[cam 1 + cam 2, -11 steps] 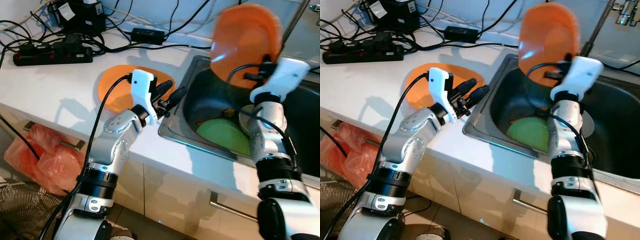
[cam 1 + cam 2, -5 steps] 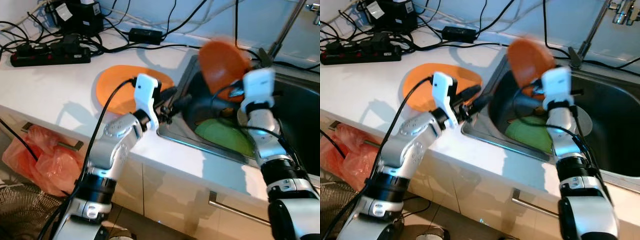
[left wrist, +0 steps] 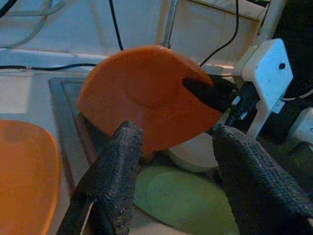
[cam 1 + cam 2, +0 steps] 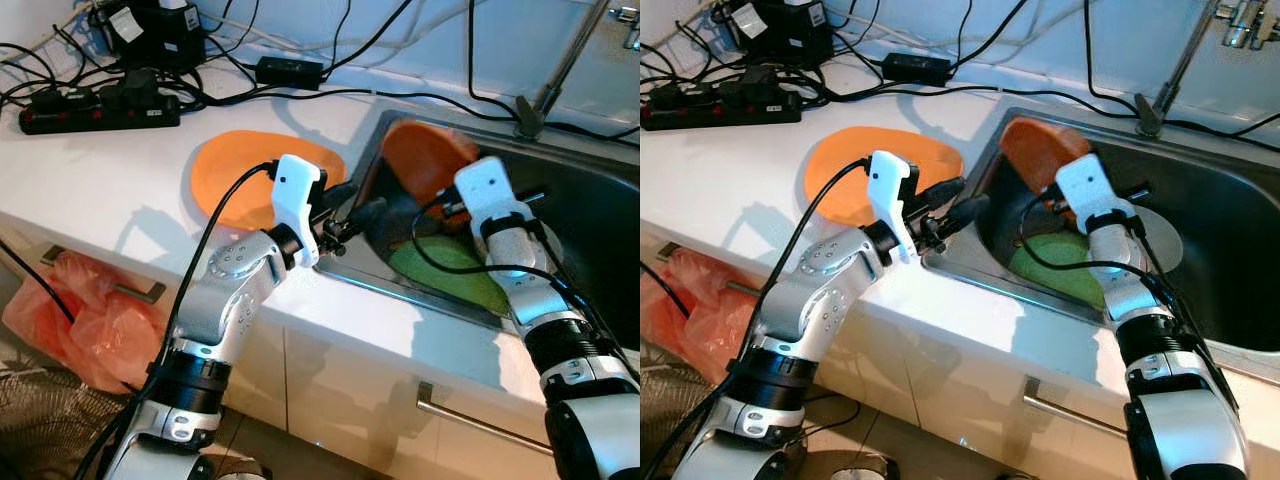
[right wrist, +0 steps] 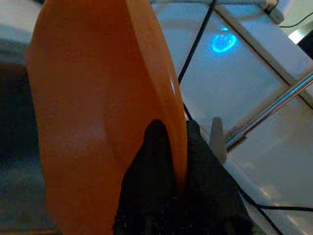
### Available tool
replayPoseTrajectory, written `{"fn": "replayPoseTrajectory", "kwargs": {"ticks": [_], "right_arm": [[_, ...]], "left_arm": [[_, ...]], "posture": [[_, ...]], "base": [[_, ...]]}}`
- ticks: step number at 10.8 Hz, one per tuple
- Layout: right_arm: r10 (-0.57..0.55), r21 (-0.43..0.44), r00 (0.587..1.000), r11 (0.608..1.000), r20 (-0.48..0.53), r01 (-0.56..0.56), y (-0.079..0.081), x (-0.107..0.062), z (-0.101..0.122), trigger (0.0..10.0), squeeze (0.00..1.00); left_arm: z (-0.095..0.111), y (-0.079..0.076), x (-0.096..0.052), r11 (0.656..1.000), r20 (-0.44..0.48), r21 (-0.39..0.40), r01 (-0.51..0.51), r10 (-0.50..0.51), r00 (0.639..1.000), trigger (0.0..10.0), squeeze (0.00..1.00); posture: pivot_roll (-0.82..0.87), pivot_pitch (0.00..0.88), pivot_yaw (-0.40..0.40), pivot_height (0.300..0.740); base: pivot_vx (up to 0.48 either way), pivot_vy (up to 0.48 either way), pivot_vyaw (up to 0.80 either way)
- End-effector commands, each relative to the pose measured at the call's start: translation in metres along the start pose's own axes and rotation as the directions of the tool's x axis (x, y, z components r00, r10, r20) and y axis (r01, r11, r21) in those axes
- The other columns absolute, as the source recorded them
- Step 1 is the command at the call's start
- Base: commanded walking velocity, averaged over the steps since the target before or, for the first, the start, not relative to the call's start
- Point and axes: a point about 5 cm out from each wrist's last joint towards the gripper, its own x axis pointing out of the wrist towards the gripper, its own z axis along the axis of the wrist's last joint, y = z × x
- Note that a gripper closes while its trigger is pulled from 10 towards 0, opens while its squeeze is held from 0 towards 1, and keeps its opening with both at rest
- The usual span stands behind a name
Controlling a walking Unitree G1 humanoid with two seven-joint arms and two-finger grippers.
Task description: Kitchen organization
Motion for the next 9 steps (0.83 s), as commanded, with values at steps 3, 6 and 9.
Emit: {"fn": "replayPoseTrajectory", "kwargs": {"ticks": [3,6,9], "right_arm": [[0.079,-0.067,0.996,0.994,-0.031,-0.081,0.007,0.001,-0.004,10.0,0.0],[0.128,-0.116,0.99,0.984,-0.05,-0.134,0.012,0.0,-0.007,10.0,0.0],[0.201,-0.123,0.977,0.97,-0.067,-0.208,0.024,-0.004,-0.01,10.0,0.0]], "left_arm": [[-0.001,-0.005,0.0,0.999,-0.015,0.013,0.031,-0.03,0.999,10.0,0.0],[-0.002,-0.006,-0.001,0.999,-0.025,0.015,0.034,-0.034,0.999,10.0,0.0],[-0.004,-0.007,-0.002,0.999,-0.038,0.017,0.045,-0.044,0.998,10.0,0.0]], "posture": [[0.24,0.058,-0.035,0.74],[0.24,0.062,-0.035,0.74],[0.24,0.069,-0.033,0.74]], "base": [[0.0,0.0,0.0],[0.0,0.0,0.0],[0.0,0.0,0.0]]}}
